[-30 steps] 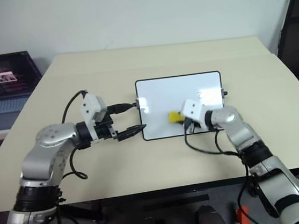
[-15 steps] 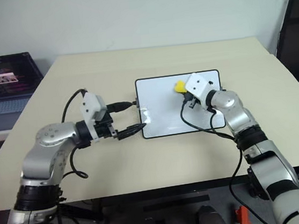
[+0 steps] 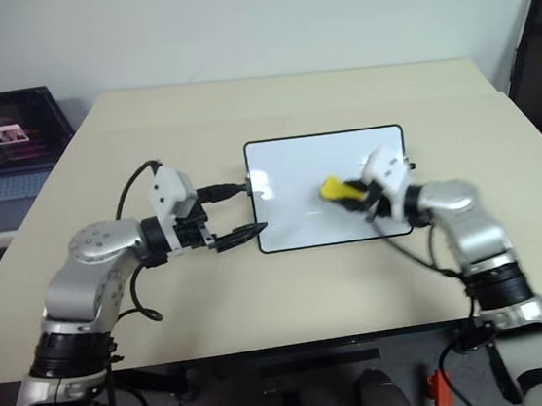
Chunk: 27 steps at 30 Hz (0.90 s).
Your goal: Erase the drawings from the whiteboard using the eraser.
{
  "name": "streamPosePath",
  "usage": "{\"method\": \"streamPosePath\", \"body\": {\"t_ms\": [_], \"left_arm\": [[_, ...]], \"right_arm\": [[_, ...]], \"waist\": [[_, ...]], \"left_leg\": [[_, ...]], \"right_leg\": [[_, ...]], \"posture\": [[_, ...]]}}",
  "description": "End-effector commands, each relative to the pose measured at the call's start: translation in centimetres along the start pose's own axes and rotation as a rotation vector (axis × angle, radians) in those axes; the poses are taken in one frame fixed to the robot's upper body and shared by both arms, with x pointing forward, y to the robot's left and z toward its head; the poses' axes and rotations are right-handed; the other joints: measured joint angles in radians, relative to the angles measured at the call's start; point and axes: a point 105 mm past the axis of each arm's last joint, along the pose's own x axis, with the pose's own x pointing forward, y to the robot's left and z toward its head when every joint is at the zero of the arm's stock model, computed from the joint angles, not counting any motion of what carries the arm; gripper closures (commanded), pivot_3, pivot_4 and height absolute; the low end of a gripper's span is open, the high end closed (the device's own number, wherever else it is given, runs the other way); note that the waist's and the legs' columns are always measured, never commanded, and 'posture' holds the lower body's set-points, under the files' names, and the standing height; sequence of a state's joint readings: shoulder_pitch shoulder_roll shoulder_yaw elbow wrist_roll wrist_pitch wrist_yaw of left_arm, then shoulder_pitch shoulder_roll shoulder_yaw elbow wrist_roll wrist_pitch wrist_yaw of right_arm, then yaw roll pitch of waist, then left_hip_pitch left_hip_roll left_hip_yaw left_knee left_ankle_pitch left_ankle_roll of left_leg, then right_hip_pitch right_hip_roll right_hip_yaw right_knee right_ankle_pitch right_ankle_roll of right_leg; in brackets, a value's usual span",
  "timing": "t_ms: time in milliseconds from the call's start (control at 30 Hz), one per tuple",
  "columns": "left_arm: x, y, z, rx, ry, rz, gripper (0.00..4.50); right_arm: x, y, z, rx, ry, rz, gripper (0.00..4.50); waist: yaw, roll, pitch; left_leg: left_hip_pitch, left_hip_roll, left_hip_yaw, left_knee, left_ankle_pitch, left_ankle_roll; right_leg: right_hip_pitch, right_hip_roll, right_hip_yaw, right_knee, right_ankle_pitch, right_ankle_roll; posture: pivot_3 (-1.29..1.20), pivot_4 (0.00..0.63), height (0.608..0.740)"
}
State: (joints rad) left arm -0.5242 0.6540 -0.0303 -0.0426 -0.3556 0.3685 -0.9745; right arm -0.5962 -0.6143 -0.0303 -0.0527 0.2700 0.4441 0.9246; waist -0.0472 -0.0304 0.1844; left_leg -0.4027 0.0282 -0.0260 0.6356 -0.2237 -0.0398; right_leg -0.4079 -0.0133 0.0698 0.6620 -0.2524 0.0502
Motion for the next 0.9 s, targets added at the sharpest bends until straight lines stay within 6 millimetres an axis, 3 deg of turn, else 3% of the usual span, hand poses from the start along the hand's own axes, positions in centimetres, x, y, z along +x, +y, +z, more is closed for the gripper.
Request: {"method": "streamPosePath", "body": {"t_ms": [33, 233, 300, 900], "left_arm": [[-1.1, 0.9, 2.2, 0.073, -0.030, 0.032, 0.00], [-1.5, 0.8, 1.6, 0.060, -0.005, 0.041, 0.00], [-1.4, 0.8, 1.4, 0.055, -0.002, 0.039, 0.00], [-0.6, 0.3, 1.7, 0.047, -0.019, 0.027, 0.00]], "right_arm": [[-4.1, -1.4, 0.2, 0.008, 0.031, -0.060, 3.51], [-9.5, -3.2, -3.2, 0.017, 0.246, -0.166, 3.51], [-10.3, -3.4, -3.4, 0.007, 0.277, -0.169, 3.51], [-10.5, -4.5, -3.2, -0.032, 0.324, -0.161, 3.51]], "waist": [[0.007, 0.000, 0.000], [0.014, 0.000, 0.000], [0.013, 0.000, 0.000], [0.000, 0.000, 0.001]], "left_leg": [[0.000, 0.000, 0.000, -0.001, 0.000, 0.000], [0.000, 0.000, 0.002, -0.006, -0.001, -0.001], [0.000, -0.001, 0.002, -0.006, -0.001, -0.001], [0.002, 0.000, 0.002, -0.005, -0.001, -0.001]], "right_leg": [[0.000, 0.000, 0.000, 0.000, 0.000, 0.000], [0.000, -0.001, 0.000, -0.005, -0.002, 0.000], [0.000, -0.001, 0.000, -0.005, -0.004, 0.003], [0.001, 0.000, 0.001, -0.004, -0.004, 0.004]], "posture": [[0.00, 0.150, 0.740], [0.00, 0.150, 0.740], [0.00, 0.150, 0.740], [0.00, 0.150, 0.740]]}}
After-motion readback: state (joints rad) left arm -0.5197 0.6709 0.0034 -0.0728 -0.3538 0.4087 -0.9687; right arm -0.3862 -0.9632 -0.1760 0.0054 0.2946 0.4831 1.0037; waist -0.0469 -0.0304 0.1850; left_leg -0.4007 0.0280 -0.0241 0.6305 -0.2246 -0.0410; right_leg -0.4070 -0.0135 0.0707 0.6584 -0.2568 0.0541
